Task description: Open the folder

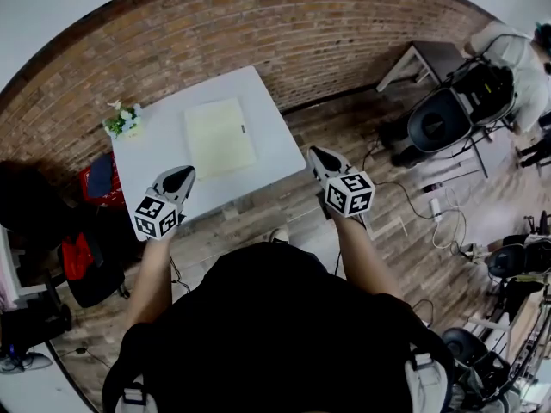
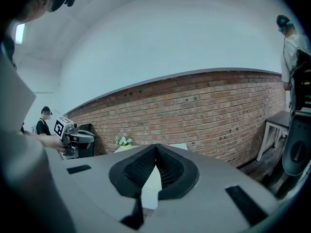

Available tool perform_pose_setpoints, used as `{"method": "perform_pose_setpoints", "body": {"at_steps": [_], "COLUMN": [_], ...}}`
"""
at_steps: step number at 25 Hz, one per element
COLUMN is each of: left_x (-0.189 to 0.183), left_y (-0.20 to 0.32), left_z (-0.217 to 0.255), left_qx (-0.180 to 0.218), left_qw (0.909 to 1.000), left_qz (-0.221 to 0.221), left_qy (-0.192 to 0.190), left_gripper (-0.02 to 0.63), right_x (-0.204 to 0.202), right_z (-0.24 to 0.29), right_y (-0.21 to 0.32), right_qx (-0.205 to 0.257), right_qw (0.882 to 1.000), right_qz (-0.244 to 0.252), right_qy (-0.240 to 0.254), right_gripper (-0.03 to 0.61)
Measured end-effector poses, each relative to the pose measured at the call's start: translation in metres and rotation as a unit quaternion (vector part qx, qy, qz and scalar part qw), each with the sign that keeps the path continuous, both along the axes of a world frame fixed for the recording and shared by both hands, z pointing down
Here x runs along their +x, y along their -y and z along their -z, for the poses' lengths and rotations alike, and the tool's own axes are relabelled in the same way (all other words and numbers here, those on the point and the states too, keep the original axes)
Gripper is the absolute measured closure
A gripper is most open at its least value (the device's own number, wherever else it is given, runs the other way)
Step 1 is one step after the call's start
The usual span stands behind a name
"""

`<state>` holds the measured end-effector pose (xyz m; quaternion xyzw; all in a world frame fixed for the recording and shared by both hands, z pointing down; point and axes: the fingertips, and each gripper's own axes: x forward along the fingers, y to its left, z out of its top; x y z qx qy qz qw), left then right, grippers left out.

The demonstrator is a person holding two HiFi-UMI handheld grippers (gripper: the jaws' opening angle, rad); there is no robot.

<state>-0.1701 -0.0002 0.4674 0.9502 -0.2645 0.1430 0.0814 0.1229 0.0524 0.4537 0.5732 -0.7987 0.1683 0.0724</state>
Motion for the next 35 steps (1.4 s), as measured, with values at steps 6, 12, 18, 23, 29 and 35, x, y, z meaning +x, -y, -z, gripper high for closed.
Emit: {"method": "perform_pose_setpoints", "body": {"at_steps": [6,12,18,23,29,35], "left_x": [0.011,0.015,0.036,0.062,0.087,0.101], "left_y": [0.011,0.024,0.029,0.029,0.030,0.030], "left_z": [-0.005,-0.006,-0.007,-0.009,-0.013,-0.014], "left_qx": [-0.005,-0.009,-0.016,-0.021,-0.025,-0.027], "left_qw": [0.9999,0.9996,0.9992,0.9989,0.9984,0.9973], "left_qz": [0.008,0.023,0.031,0.034,0.041,0.060], "left_qy": [0.008,0.016,0.020,0.025,0.030,0.034], "left_gripper": [0.595,0.595,0.596,0.595,0.597,0.597], "right_x": [0.009,0.013,0.025,0.041,0.058,0.067], "right_z": [-0.006,-0.008,-0.013,-0.019,-0.026,-0.030], "right_y": [0.018,0.037,0.047,0.051,0.058,0.067], "right_qx": [-0.006,-0.009,-0.018,-0.028,-0.034,-0.039], "right_qw": [1.000,0.999,0.998,0.996,0.994,0.989], "right_qz": [0.012,0.030,0.058,0.080,0.105,0.139], "right_qy": [0.004,0.007,0.013,0.018,0.022,0.026], "right_gripper": [0.554,0.554,0.555,0.555,0.555,0.555]}}
